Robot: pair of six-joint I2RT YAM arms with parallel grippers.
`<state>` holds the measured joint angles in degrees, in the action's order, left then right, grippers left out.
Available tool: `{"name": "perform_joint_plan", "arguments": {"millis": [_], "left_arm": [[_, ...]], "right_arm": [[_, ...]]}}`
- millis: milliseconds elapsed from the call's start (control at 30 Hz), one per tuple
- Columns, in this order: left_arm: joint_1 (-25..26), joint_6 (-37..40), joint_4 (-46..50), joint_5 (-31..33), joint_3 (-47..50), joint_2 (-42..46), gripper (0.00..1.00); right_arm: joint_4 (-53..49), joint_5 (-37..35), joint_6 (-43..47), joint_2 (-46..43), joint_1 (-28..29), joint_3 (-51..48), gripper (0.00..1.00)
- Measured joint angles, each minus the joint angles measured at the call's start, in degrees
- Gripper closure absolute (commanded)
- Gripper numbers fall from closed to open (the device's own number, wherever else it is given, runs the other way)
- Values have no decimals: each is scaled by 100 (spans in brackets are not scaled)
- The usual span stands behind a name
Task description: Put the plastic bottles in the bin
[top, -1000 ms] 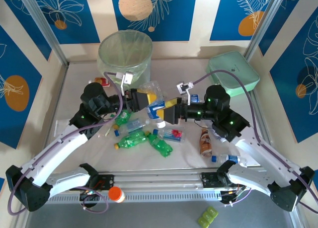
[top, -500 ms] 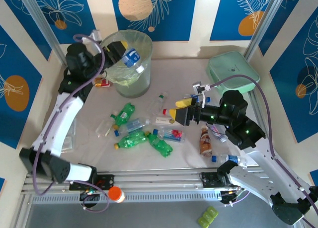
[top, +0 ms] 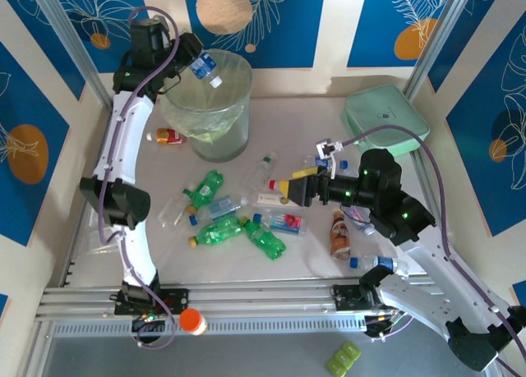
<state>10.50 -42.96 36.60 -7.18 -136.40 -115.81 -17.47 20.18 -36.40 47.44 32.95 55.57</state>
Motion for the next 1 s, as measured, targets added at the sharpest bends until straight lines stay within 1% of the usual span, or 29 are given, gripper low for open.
{"name": "perform_joint_plan", "arguments": {"millis": [100,167,267,400,433,667,800,933,1000], "left_arm": [[0,101,391,-44,-649,-702,75],[17,166,614,-68,-929,-1113,71],[42,295,918,-63,-949,-1410,71],[98,457,1106,-61,-953,-1657,71],[127,522,1139,-61,-955,-1714,70],[348,935,1259,28,-973,-1954,52],[402,1038,1349,39,-973,-2048,46],[404,1032,1386,37,-973,-2070,33],[404,1034,1381,35,-973,-2070,29]], "right_arm": [[-90,-129,-13,50,-76,0,1],[-120,-186,-63,57,-210,-17,1],[-63,-195,-179,74,-400,-114,1],[-57,-188,-269,195,-481,-170,2],[-59,-177,-273,229,-481,-170,2],[2,-107,-289,328,-481,-203,2],[9,-68,-289,352,-481,-208,2],[7,-70,-284,345,-481,-208,2],[7,-70,-284,334,-481,-208,2]]}}
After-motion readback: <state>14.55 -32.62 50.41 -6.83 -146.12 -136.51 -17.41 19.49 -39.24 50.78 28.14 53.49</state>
